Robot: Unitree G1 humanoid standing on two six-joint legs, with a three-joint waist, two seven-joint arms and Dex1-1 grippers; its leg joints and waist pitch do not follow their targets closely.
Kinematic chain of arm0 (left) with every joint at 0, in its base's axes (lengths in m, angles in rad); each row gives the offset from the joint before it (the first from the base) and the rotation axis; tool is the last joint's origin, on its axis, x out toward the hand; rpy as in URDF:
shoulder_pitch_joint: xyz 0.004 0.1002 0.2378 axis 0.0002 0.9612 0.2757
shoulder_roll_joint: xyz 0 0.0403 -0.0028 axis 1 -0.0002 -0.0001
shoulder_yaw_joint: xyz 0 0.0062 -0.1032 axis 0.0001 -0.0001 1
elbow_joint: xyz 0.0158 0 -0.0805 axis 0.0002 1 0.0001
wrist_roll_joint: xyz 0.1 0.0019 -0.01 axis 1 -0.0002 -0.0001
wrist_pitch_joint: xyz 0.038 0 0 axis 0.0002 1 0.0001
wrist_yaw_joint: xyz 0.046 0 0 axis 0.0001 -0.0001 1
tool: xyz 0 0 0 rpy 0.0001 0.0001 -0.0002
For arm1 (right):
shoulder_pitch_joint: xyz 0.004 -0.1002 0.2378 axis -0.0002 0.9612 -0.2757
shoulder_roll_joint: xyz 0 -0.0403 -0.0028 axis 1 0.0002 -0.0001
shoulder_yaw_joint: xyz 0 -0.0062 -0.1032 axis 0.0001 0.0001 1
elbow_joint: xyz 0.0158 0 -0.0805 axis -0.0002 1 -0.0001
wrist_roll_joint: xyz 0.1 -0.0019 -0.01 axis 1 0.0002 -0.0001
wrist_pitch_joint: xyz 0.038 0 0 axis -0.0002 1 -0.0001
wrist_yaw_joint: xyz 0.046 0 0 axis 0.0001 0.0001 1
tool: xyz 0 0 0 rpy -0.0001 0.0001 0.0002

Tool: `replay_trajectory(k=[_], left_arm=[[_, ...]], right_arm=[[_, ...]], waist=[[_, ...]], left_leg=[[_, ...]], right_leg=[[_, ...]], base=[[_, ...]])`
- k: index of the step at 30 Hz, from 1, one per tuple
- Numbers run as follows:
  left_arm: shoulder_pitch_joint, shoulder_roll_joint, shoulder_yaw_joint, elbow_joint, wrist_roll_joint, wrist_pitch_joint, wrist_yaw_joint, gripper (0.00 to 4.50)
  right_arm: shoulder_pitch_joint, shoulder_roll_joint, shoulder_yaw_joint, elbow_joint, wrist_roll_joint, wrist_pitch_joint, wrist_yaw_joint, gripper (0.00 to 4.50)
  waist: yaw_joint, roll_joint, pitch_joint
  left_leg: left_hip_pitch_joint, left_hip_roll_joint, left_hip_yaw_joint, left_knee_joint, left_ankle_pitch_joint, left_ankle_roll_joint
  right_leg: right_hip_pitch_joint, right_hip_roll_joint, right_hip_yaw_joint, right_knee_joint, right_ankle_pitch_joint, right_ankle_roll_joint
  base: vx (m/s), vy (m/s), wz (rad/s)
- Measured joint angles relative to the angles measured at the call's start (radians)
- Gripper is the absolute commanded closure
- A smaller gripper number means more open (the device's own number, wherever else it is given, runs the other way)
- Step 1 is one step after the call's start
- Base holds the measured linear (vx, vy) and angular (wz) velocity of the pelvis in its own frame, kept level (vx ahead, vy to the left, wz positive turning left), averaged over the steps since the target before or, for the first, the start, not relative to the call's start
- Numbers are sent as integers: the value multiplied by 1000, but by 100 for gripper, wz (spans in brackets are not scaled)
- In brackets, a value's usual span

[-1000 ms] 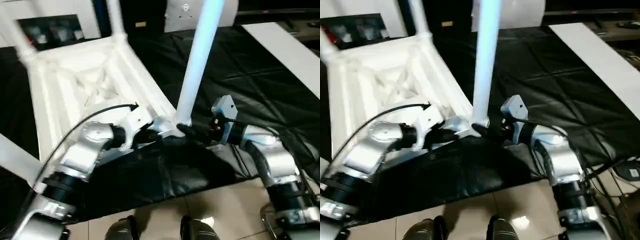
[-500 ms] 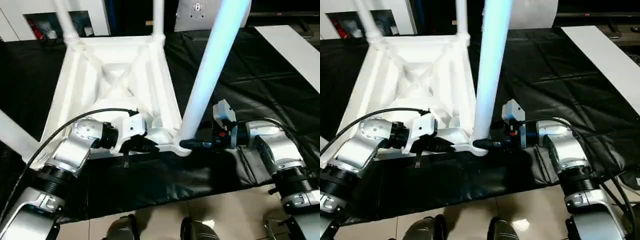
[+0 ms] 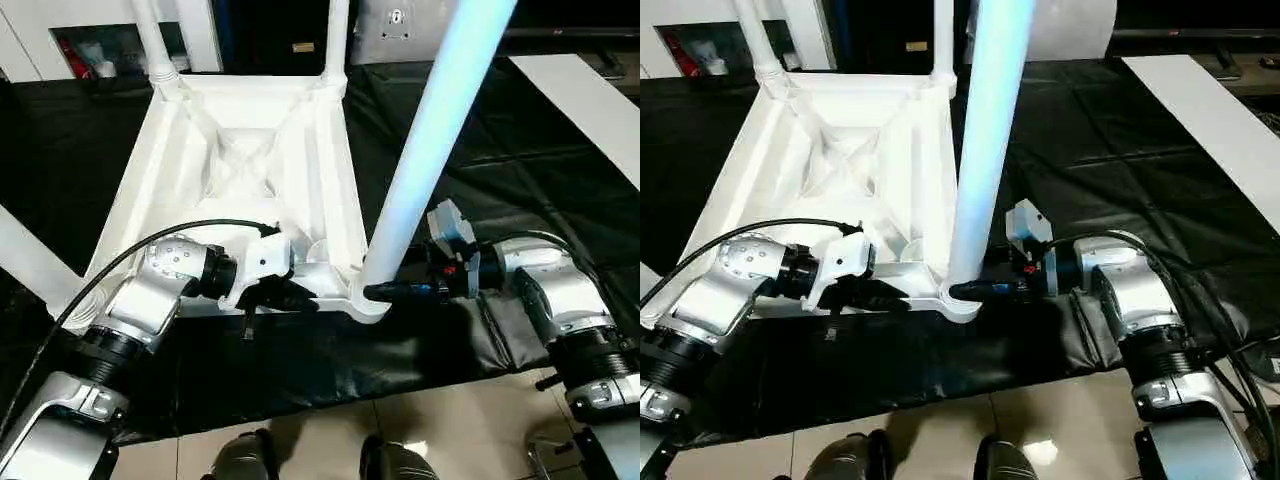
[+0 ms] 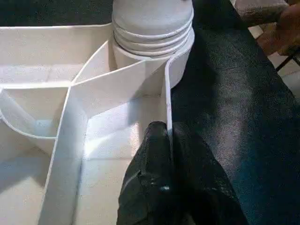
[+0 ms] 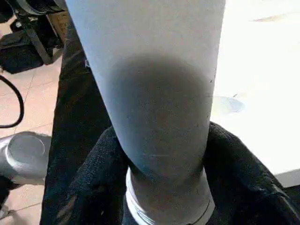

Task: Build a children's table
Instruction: Rotate leg to tighten

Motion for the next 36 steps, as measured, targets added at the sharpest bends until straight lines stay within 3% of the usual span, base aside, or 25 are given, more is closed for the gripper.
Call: replay_trajectory(k=[4, 8, 10, 17, 22, 23, 24, 31, 36], left_arm=[[0, -5, 5, -11, 1, 41, 20, 450], [0, -33, 39, -23, 27, 135, 125, 450], [0, -63, 52, -35, 43, 192, 194, 450], [-24, -212, 99, -43, 96, 357, 448, 450], [-30, -297, 109, -67, 113, 450, 580, 450], [-30, -307, 111, -72, 116, 461, 596, 450], [-29, -321, 114, -82, 122, 476, 615, 450], [-22, -341, 116, -122, 125, 507, 649, 450], [0, -281, 97, -151, 116, 464, 588, 450]], right_arm=[[60, 38, -28, -68, 13, 50, -83, 252], [96, 125, -79, -106, -1, 86, -304, 253], [103, 170, -100, -134, -32, 114, -426, 253], [102, 368, -174, -175, -141, 179, -865, 254], [85, 451, -185, -182, -193, 200, -1084, 254], [82, 471, -197, -179, -193, 198, -1109, 198], [80, 495, -212, -174, -194, 190, -1139, 184], [67, 519, -214, -169, -197, 156, -1165, 126], [78, 403, -151, -149, -206, 86, -986, 82]], waist=[[2, -1, -1], [-21, -3, -1], [-36, -4, 0], [-64, -3, 0], [-67, 0, -2], [-67, 1, -3], [-67, 1, -3], [-63, 1, -3], [-60, 1, -3]], left_leg=[[1, 1, 0, 0, 0, 0], [2, 3, 0, 0, 2, -4], [3, 3, 0, 0, 3, -4], [4, 2, 0, 0, 3, -5], [3, 1, 0, -3, 3, -4], [3, 1, 1, -4, 3, -4], [3, 1, 1, -4, 3, -4], [3, 0, 2, -8, 2, -3], [3, 4, 0, -11, 2, -3]], right_leg=[[0, 0, 0, 1, 0, 0], [-1, 1, 0, 0, -3, 5], [-3, 1, 0, -1, -4, 6], [-5, 1, -1, -6, -6, 10], [-4, 1, -1, -17, -6, 10], [-4, 1, -1, -19, -6, 10], [-4, 1, 0, -19, -6, 10], [-6, 1, 0, -18, 12, -5], [-8, 4, -5, -14, 15, 2]], base=[[0, 0, 0], [0, 0, 0], [0, 0, 0], [0, 0, 0], [0, 0, 0], [0, 0, 0], [0, 0, 0], [22, -4, 1], [0, 0, 0]])
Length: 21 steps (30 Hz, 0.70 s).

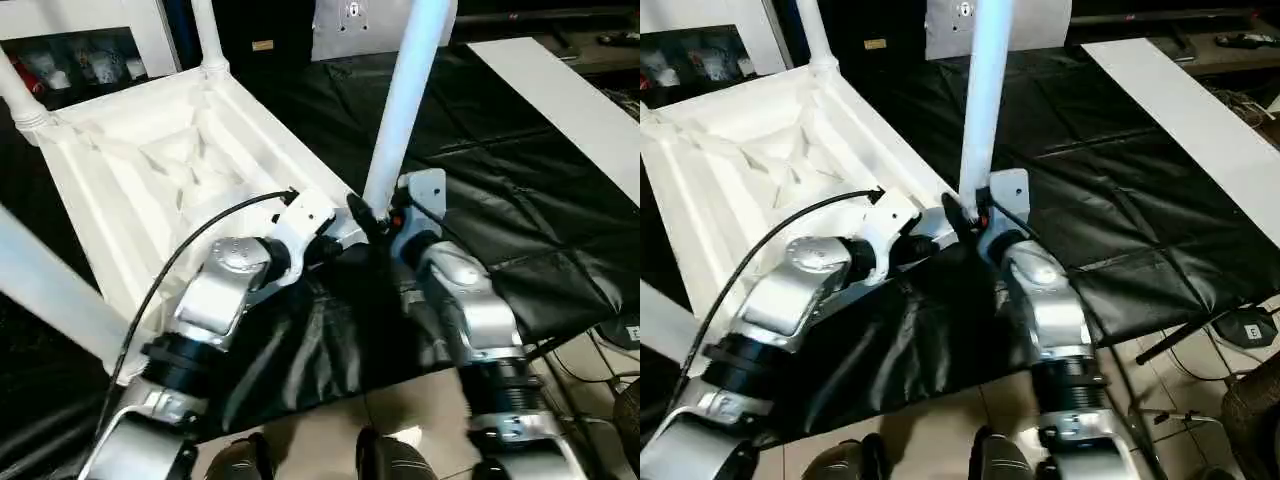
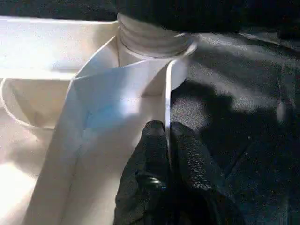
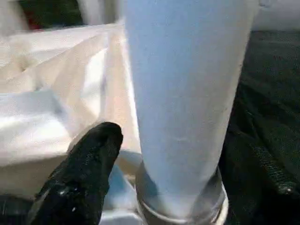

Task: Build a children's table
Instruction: Rotate leg to tighten

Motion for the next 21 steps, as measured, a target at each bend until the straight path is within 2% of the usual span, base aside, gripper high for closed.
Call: replay_trajectory(k=[4, 7, 9, 11, 16, 21], left_arm=[[7, 68, -12, 8, -10, -72, -88, 450], [14, 104, -16, 21, -19, -121, -143, 450], [18, 161, -36, 33, -45, -180, -233, 450], [23, 196, -40, 43, -61, -221, -296, 450], [18, 245, -52, 87, -81, -309, -418, 450], [0, 281, -64, 134, -103, -366, -505, 450]], right_arm=[[1, -92, 22, 22, 25, -47, 161, 44], [-1, -140, 31, 44, 44, -69, 256, 44], [-16, -228, 50, 79, 66, -106, 388, 44], [-29, -272, 48, 96, 69, -134, 459, 44], [-56, -299, 97, 122, 101, -170, 647, 44], [-76, -340, 120, 166, 139, -180, 795, 91]], waist=[[0, 0, 0], [3, 0, 0], [10, 0, 0], [22, -1, 0], [32, -1, 1], [37, -5, 1]], left_leg=[[0, 2, 0, 2, 0, 0], [0, 4, 0, 4, 0, -1], [0, 4, 0, 6, 0, -1], [0, 4, 0, 8, 0, -2], [-1, 2, 0, 16, 0, -1], [-2, 1, 1, 19, 0, -1]], right_leg=[[-5, 1, 0, 11, -3, 5], [-4, 1, -1, 12, -3, 4], [-3, 1, -1, 12, -3, 4], [-1, 1, -1, 12, -2, 3], [2, -1, 1, 11, -2, 3], [3, -2, 3, 12, -1, 2]], base=[[0, 0, 0], [0, 0, 0], [0, 0, 0], [0, 0, 0], [0, 0, 0], [0, 0, 0]])
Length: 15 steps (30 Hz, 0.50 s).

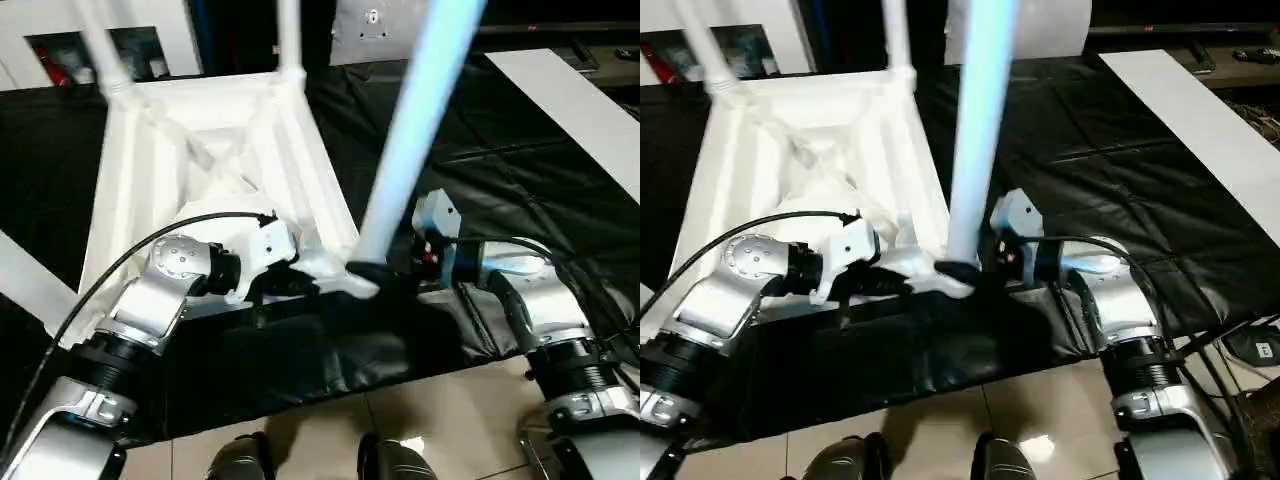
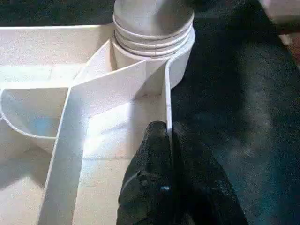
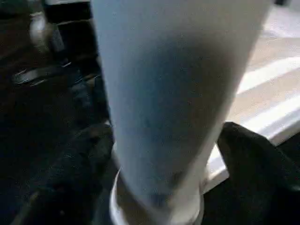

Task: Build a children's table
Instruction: Rotate leg to tighten

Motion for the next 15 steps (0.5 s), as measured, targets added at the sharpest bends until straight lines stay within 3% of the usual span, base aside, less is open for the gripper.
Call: replay_trajectory(k=[15], left_arm=[[-22, 20, -12, 57, -20, -62, -99, 450]], right_arm=[[-43, -27, 29, 53, 32, 7, 167, 227]], waist=[[19, -1, 0]], left_leg=[[0, 1, 0, 1, 0, 0]], right_leg=[[0, 0, -1, 1, 1, -2]], base=[[0, 0, 0]])
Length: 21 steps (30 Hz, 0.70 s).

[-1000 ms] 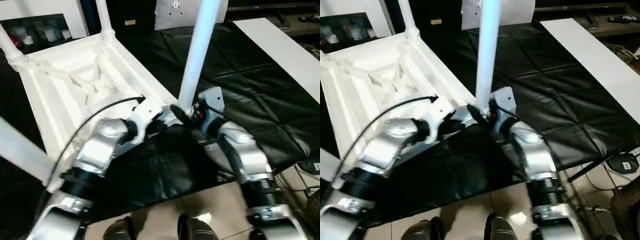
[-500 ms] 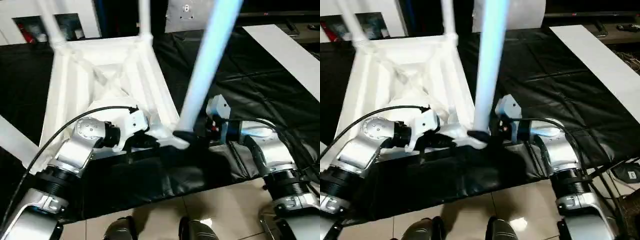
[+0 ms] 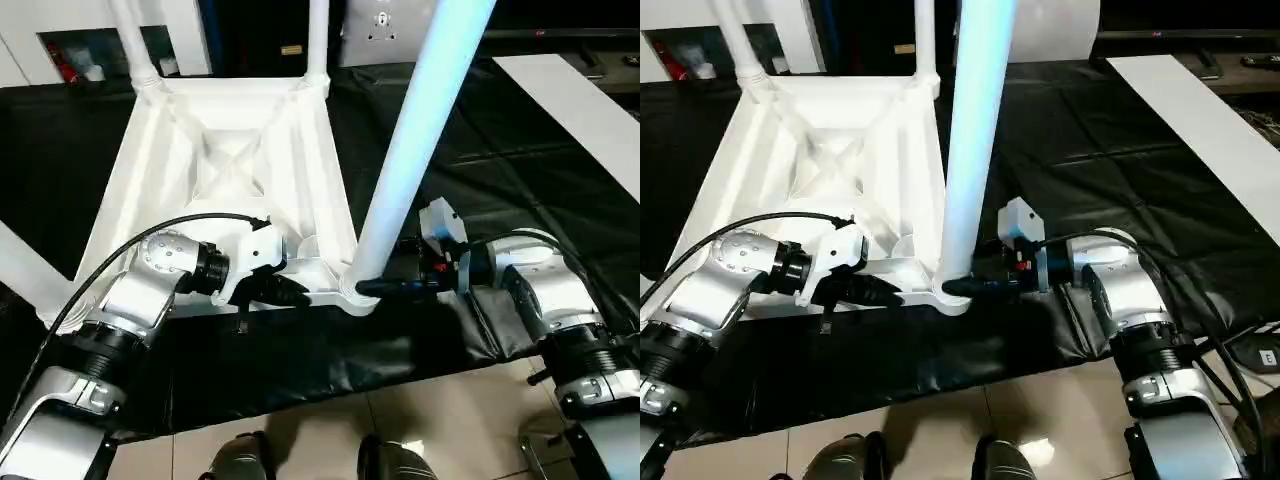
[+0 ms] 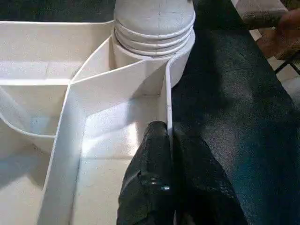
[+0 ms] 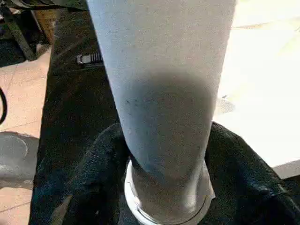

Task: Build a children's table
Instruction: Rotate leg to tighten

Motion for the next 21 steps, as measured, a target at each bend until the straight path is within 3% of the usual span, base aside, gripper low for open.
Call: replay_trajectory(k=[10, 16, 21], left_arm=[[-4, -2, -1, 14, 0, -15, -7, 450], [-5, -28, 2, 3, 0, 38, 24, 450], [0, -63, 30, -31, 6, 158, 156, 450]], right_arm=[[-2, -2, 3, 8, 5, 1, 12, 257], [56, 12, -15, -84, 13, 86, -63, 259], [95, 81, -67, -137, -2, 146, -280, 259]], waist=[[1, 0, 0], [7, 0, 0], [-17, 0, 0]], left_leg=[[0, 0, 0, 0, 0, 0], [1, 0, 0, 0, 0, 0], [2, 0, 0, 1, 0, 0]], right_leg=[[0, 0, 0, 0, 0, 1], [1, 0, 0, 0, -2, 3], [0, 0, 1, -1, -3, 5]], base=[[0, 0, 0], [0, 0, 0], [0, 0, 0]])
